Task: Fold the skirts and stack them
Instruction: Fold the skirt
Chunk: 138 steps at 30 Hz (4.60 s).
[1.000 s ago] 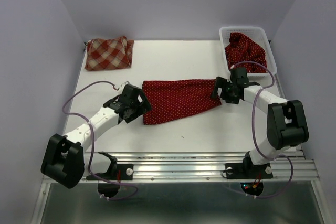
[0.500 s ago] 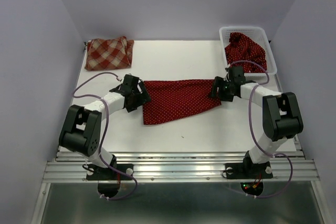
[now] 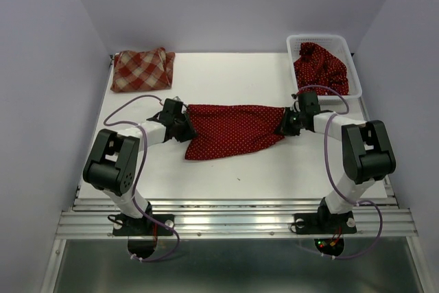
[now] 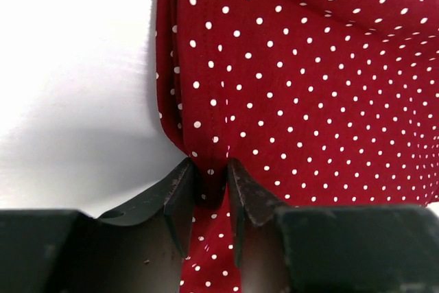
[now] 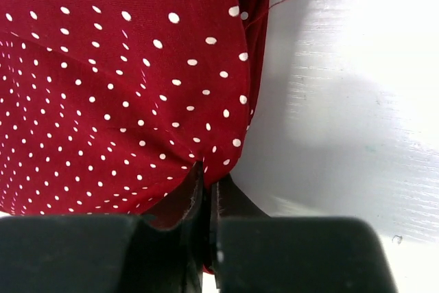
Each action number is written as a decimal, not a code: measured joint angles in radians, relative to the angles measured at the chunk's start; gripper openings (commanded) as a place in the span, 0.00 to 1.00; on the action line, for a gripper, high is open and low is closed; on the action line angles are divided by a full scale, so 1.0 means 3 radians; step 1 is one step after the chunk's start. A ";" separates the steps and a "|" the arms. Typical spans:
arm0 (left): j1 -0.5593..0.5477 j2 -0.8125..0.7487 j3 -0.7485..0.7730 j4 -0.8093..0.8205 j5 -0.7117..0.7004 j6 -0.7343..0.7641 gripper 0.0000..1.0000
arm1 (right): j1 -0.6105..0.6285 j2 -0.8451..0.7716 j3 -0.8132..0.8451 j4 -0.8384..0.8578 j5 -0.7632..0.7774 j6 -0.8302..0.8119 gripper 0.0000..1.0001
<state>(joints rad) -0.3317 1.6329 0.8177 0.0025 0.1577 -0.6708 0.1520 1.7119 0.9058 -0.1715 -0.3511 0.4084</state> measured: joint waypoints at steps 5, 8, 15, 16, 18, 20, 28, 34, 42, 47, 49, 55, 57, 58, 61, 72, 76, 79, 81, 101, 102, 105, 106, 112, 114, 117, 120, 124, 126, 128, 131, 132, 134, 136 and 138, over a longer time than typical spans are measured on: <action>0.0000 0.0006 -0.0061 0.0146 0.0080 0.0004 0.26 | 0.0000 -0.0005 0.0057 -0.0088 -0.0004 -0.0038 0.00; -0.0001 0.0020 -0.0072 0.0181 0.0123 -0.0013 0.26 | 0.0000 -0.0034 0.0275 -0.0390 0.0111 -0.0144 0.01; -0.0072 0.0033 -0.0072 0.0207 0.0196 -0.0062 0.26 | 0.0061 -0.0327 0.0894 -0.1002 0.0518 -0.0398 0.01; -0.0092 0.0046 -0.0072 0.0217 0.0220 -0.0069 0.26 | 0.0106 -0.0359 0.0997 -0.1141 0.0600 -0.0445 0.01; -0.0120 0.0070 -0.0072 0.0257 0.0261 -0.0081 0.26 | 0.0196 -0.0369 0.1146 -0.1342 0.0752 -0.0511 0.01; -0.0142 0.0086 -0.0072 0.0291 0.0289 -0.0090 0.26 | 0.0318 -0.0366 0.1278 -0.1453 0.0866 -0.0543 0.01; -0.0220 0.0159 -0.0029 0.0350 0.0387 -0.0149 0.36 | 0.0818 -0.0207 0.1906 -0.2099 0.1476 -0.0586 0.01; -0.0263 0.0100 0.0134 0.0094 0.0202 -0.0181 0.68 | 0.0805 -0.0207 0.1896 -0.2251 0.1653 -0.0559 0.01; -0.0388 -0.0151 0.0618 -0.0628 -0.0273 -0.0160 0.72 | 0.0800 -0.0257 0.1584 -0.2244 0.1738 -0.0505 0.01; -0.0753 -0.0280 0.0828 -0.0570 -0.0230 -0.0100 0.23 | 0.0800 -0.0271 0.1432 -0.2207 0.1746 -0.0484 0.01; -0.0924 -0.0231 0.0876 -0.0512 -0.0154 -0.0079 0.09 | 0.0800 -0.0303 0.1405 -0.2169 0.1732 -0.0476 0.01; -0.1311 0.0398 0.1142 -0.0328 0.0011 -0.0070 0.00 | 0.0800 -0.0476 0.1392 -0.2052 0.1619 -0.0491 0.01; -0.1394 0.0622 0.1169 -0.0285 0.0069 -0.0071 0.00 | 0.0800 -0.0549 0.1364 -0.2003 0.1567 -0.0518 0.01; -0.1420 0.0707 0.1174 -0.0285 0.0086 -0.0074 0.00 | 0.0800 -0.0576 0.1352 -0.1991 0.1535 -0.0533 0.01; -0.1469 0.0937 0.1203 -0.0268 0.0154 -0.0090 0.00 | 0.0800 -0.0632 0.1319 -0.1940 0.1364 -0.0589 0.01; -0.1562 0.1005 0.1250 -0.0131 0.0202 -0.0165 0.00 | 0.1175 -0.0650 0.1368 -0.1727 0.1013 -0.0678 0.01; -0.1568 0.1007 0.1197 -0.0046 0.0214 -0.0226 0.00 | 0.1453 -0.0568 0.1512 -0.1626 0.0895 -0.0688 0.01; -0.1568 0.0951 0.1100 0.0043 0.0197 -0.0271 0.00 | 0.1603 -0.0459 0.1539 -0.1520 0.0834 -0.0689 0.01; -0.1564 0.0863 0.0982 0.0051 0.0160 -0.0308 0.00 | 0.1661 -0.0388 0.1539 -0.1507 0.0816 -0.0676 0.01; -0.1166 -0.0618 0.0038 -0.0323 -0.0589 -0.0484 0.00 | 0.1703 -0.0301 0.1469 -0.1471 0.0880 -0.0638 0.01; -0.1106 -0.0627 -0.0039 -0.0345 -0.0613 -0.0490 0.00 | 0.1703 -0.0301 0.1469 -0.1470 0.0879 -0.0638 0.01; -0.0998 -0.0629 -0.0276 -0.0394 -0.0631 -0.0501 0.00 | 0.1704 -0.0301 0.1469 -0.1469 0.0876 -0.0636 0.01; -0.0985 -0.0629 -0.0324 -0.0406 -0.0628 -0.0502 0.00 | 0.1704 -0.0301 0.1469 -0.1462 0.0870 -0.0628 0.01; -0.0979 -0.0631 -0.0512 -0.0272 -0.0532 -0.0524 0.00 | 0.1781 -0.0294 0.1489 -0.1406 0.0848 -0.0617 0.01; -0.0982 -0.0608 -0.0519 -0.0215 -0.0490 -0.0537 0.00 | 0.1839 -0.0281 0.1517 -0.1391 0.0834 -0.0613 0.01; -0.0980 -0.0552 -0.0521 -0.0099 -0.0422 -0.0563 0.00 | 0.1918 -0.0248 0.1556 -0.1329 0.0793 -0.0610 0.01; -0.0982 -0.0516 -0.0529 -0.0031 -0.0361 -0.0587 0.00 | 0.1982 -0.0167 0.1610 -0.1269 0.0753 -0.0607 0.00; -0.0980 -0.0520 -0.0581 0.0062 -0.0345 -0.0629 0.00 | 0.2033 -0.0042 0.1617 -0.1167 0.0697 -0.0577 0.01; -0.0980 -0.0525 -0.0596 0.0086 -0.0342 -0.0643 0.00 | 0.2050 0.0056 0.1619 -0.1095 0.0657 -0.0554 0.01; -0.0980 -0.0537 -0.0612 0.0107 -0.0345 -0.0659 0.00 | 0.2059 0.0130 0.1619 -0.1044 0.0631 -0.0526 0.01; -0.0982 -0.0540 -0.0613 0.0106 -0.0350 -0.0673 0.00 | 0.2089 0.0278 0.1621 -0.0933 0.0603 -0.0486 0.02; -0.0982 -0.0542 -0.0613 0.0104 -0.0352 -0.0676 0.00 | 0.2096 0.0320 0.1621 -0.0904 0.0589 -0.0474 0.02; -0.0982 -0.0544 -0.0613 0.0099 -0.0357 -0.0679 0.00 | 0.2110 0.0402 0.1621 -0.0853 0.0552 -0.0453 0.05; -0.0980 -0.0561 -0.0613 0.0067 -0.0373 -0.0679 0.00 | 0.2117 0.0458 0.1621 -0.0809 0.0515 -0.0417 0.09; -0.0980 -0.0586 -0.0612 0.0011 -0.0413 -0.0682 0.00 | 0.2118 0.0514 0.1623 -0.0752 0.0482 -0.0393 0.11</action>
<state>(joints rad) -0.6258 1.4570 0.6342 0.0059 0.0338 -0.8753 0.7876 1.8660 1.3926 -0.3969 -0.2066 0.2905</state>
